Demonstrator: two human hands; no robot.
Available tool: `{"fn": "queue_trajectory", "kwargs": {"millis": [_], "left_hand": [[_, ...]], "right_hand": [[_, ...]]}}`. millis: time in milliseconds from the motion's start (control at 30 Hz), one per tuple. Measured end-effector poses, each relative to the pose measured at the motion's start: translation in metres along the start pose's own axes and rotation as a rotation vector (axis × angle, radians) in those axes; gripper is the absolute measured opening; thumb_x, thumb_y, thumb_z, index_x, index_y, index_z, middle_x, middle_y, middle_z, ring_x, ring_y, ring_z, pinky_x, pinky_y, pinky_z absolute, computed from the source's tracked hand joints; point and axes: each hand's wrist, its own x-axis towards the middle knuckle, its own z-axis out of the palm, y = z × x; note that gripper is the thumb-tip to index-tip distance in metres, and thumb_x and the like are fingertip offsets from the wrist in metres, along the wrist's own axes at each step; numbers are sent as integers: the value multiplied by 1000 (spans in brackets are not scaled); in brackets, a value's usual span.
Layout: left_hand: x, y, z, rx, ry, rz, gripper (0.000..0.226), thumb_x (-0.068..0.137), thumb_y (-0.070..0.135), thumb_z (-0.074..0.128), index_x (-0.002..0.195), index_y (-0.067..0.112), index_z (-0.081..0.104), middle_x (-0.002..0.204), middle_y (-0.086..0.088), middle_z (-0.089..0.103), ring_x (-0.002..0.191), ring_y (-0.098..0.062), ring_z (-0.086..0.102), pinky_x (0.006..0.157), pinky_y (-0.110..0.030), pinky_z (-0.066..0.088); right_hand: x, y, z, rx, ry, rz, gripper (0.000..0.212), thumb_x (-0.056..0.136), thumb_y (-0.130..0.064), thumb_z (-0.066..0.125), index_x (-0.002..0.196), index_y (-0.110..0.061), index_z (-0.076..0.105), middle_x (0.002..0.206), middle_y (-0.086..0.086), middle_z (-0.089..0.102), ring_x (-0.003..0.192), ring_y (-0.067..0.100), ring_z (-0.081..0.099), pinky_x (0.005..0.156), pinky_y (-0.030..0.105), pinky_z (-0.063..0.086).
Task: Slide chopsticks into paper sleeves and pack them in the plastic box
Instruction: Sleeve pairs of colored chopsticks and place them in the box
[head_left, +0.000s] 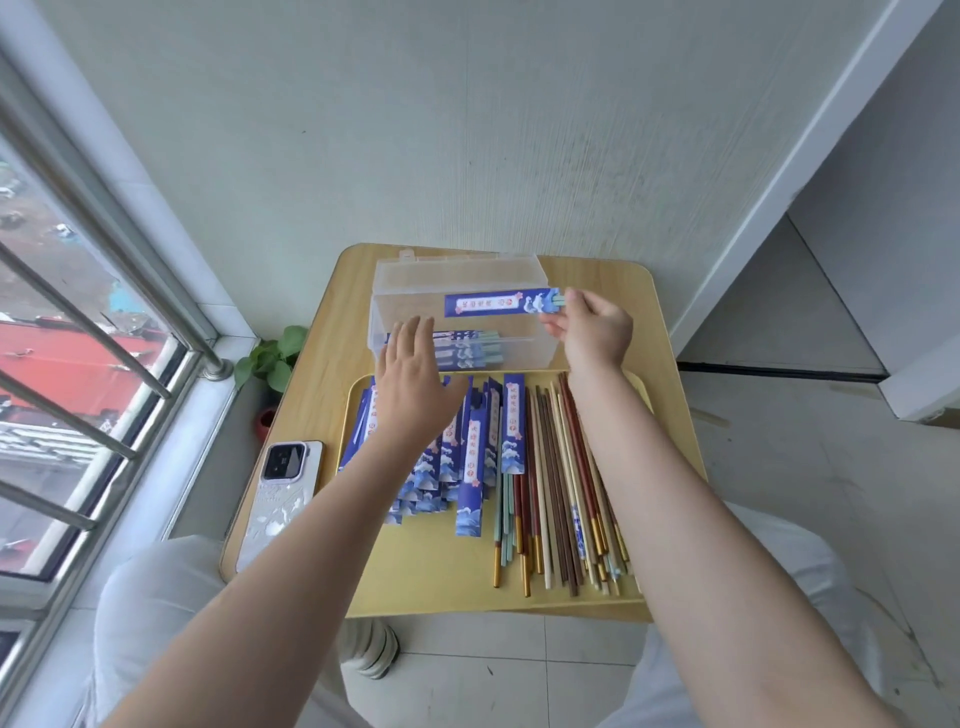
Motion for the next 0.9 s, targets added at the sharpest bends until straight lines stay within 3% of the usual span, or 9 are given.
{"fn": "queue_trajectory", "kwargs": {"millis": [100,267,367,433,533,667,767,833,900], "left_hand": [[12,-5,6,106,-67,21,77,95,40,55,157,13,18,165,-8,17,155,-27,5,124,-44,-1],[17,-15,19,167,-151,22,77,97,42,51,158,13,15,167,-8,12,155,-26,-1,125,-43,-5],[17,-20,26,177,-170,24,77,96,38,51,158,14,14,167,-9,9,155,-27,-4,125,-42,-5],[17,-21,28,183,-165,26,76,96,37,51,159,15,13,168,-9,7,155,-27,-5,124,-41,-6],[17,-23,30,176,-167,35,76,96,35,51,159,14,13,168,-10,6,155,-27,-6,124,-42,-6],[17,-23,26,170,-182,42,76,96,36,51,159,14,14,168,-10,6,155,-27,-5,125,-42,-4],[11,-17,19,98,-74,24,62,93,32,58,148,11,39,159,-16,29,150,-34,19,121,-42,15],[4,-8,16,22,4,15,34,91,28,59,119,10,58,125,-12,54,118,-32,50,97,-39,40],[-3,4,14,-6,-121,-58,19,92,28,55,98,10,60,94,-3,57,85,-26,55,68,-33,42]], "right_hand": [[9,7,25,-148,-62,-26,13,101,-13,56,105,-6,67,81,6,73,70,20,75,71,32,62],[17,27,59,-496,-150,-98,17,100,-22,58,88,-17,69,82,1,74,70,14,72,75,37,60],[20,32,71,-734,-248,-201,27,102,-25,53,85,-13,70,79,0,66,75,19,61,70,27,43],[20,35,77,-993,-376,-215,36,107,-28,41,78,-13,59,76,2,57,81,27,56,79,32,39],[16,39,79,-1353,-548,-187,52,109,-39,21,107,-7,63,107,11,64,110,32,57,111,48,28],[11,34,71,-1360,-550,-313,52,108,-41,23,142,-8,44,139,13,55,131,33,47,117,53,18],[8,28,58,-1208,-474,-449,42,107,-33,33,135,-6,50,136,11,55,127,30,47,109,44,31],[0,27,45,-1056,-414,-486,25,104,-22,40,109,-7,59,113,7,60,107,26,54,87,36,42],[-12,31,28,-995,-429,-391,20,100,-16,41,89,-10,57,89,2,58,82,21,55,64,30,40]]}}
